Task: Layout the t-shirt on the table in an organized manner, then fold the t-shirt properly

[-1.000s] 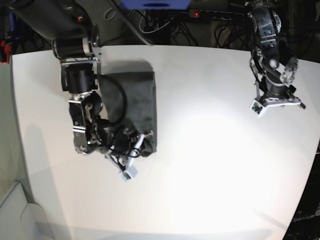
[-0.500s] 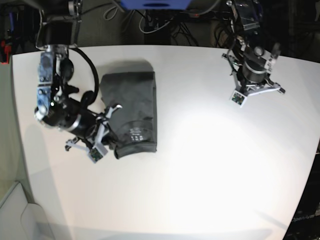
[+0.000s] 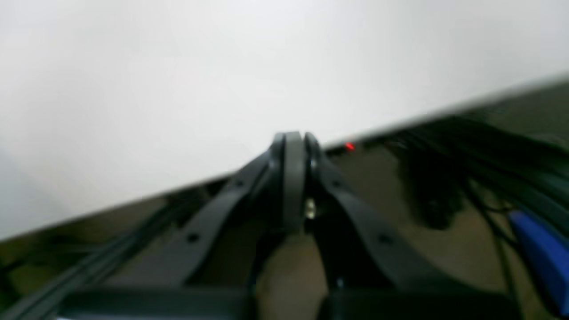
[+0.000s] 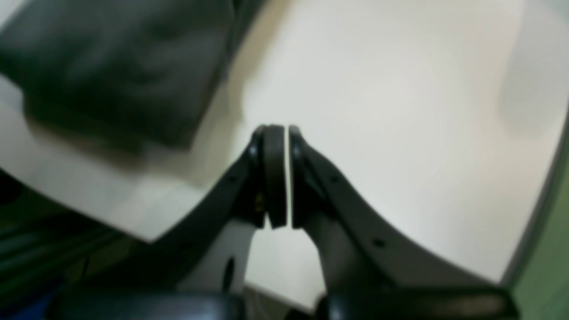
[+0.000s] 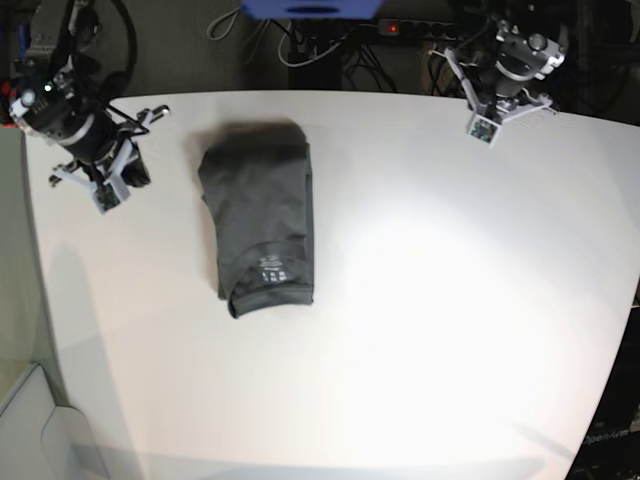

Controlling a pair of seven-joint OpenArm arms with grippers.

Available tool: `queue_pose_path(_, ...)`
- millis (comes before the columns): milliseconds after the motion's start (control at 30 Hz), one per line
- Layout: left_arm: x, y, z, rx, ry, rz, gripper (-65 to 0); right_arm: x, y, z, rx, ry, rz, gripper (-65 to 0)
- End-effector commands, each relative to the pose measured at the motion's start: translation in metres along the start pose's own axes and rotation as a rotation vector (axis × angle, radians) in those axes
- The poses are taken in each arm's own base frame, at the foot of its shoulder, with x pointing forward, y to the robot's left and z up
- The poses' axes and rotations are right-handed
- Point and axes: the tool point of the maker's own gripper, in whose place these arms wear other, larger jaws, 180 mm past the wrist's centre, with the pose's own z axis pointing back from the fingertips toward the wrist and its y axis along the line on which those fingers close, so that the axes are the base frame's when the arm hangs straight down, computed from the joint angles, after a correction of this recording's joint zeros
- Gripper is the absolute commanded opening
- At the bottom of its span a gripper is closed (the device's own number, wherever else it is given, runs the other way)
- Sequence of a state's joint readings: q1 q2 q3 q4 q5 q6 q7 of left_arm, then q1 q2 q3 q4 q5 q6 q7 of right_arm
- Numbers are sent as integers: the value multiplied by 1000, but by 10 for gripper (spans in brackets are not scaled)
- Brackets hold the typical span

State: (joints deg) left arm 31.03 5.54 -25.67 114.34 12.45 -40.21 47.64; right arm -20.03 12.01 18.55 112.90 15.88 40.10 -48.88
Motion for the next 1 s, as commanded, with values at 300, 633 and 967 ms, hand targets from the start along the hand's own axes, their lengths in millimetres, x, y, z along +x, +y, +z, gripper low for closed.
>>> queue_pose_path(300, -38, -36, 22, -101, -30, 44, -650, -63, 14, 42, 2, 40, -69, -650)
queue_pose_path(633, -122, -69, 17, -207, 178, 110, -650, -172, 69, 67, 95, 190, -305, -650)
queue_pose_path(967, -196, -89, -44, -358, 344, 208, -650, -300, 120, 21, 124, 358, -551, -650)
